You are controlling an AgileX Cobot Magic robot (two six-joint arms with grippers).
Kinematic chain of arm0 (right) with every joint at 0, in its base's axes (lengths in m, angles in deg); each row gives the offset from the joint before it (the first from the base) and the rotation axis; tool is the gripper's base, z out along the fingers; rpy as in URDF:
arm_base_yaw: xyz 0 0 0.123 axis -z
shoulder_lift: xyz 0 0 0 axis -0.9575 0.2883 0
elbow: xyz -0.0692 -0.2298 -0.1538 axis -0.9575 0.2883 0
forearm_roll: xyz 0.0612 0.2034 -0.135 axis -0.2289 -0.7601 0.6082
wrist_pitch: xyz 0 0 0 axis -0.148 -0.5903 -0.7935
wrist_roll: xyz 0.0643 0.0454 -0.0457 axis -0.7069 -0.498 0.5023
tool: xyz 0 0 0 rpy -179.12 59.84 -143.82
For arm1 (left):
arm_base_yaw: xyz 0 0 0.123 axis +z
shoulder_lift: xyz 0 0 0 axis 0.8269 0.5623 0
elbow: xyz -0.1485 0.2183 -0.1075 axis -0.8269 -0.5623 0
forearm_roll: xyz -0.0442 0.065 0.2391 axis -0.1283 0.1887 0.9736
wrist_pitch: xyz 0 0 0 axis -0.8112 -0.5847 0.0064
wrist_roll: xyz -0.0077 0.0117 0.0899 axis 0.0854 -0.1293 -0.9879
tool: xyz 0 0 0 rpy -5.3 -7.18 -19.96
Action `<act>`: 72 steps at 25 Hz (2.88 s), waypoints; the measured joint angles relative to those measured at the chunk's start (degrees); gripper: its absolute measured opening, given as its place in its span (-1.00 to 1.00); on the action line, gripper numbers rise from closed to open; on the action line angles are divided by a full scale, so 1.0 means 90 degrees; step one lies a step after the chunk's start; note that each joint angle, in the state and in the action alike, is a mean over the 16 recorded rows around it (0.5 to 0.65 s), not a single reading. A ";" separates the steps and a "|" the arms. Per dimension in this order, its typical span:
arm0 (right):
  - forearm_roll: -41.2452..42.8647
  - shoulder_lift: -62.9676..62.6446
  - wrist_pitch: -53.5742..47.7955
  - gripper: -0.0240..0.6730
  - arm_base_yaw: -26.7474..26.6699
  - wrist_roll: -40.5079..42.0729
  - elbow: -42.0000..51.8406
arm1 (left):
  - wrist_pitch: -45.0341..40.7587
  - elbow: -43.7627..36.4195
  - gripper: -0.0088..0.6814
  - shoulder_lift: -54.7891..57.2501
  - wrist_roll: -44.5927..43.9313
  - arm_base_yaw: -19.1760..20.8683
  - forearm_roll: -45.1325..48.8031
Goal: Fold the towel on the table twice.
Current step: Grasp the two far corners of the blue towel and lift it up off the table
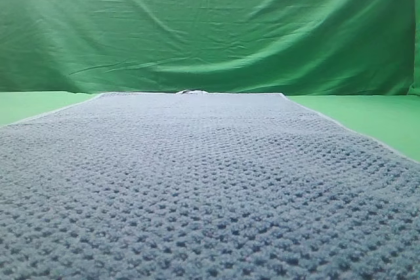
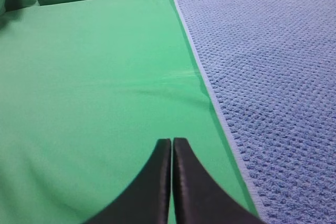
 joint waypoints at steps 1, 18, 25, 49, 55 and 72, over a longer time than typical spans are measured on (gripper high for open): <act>0.0000 0.0000 0.0000 -0.93 0.0000 0.0000 0.0000 | 0.0000 0.0000 -0.97 0.0000 0.0000 0.0000 0.0000; 0.0000 0.0000 0.0000 -0.93 0.0000 0.0000 0.0000 | 0.0006 0.0000 -0.97 0.0000 0.0000 0.0000 -0.0001; -0.0205 0.0000 0.0246 -0.93 0.0000 0.0000 0.0004 | 0.0440 0.0000 -0.97 0.0000 0.0000 0.0000 -0.0339; -0.2365 0.0443 0.1675 -0.93 0.0000 0.0592 -0.0970 | 0.1859 0.0914 -0.97 0.0347 0.0655 0.0000 -0.1512; -0.2507 0.1284 0.1105 -0.93 -0.0018 0.1361 -0.1875 | 0.1097 0.1709 -0.97 0.0801 0.0655 0.0000 -0.1454; -0.2750 0.3138 0.0819 -0.93 -0.0079 0.2010 -0.3094 | 0.0375 0.2668 -0.97 0.1676 0.0583 -0.0011 -0.1313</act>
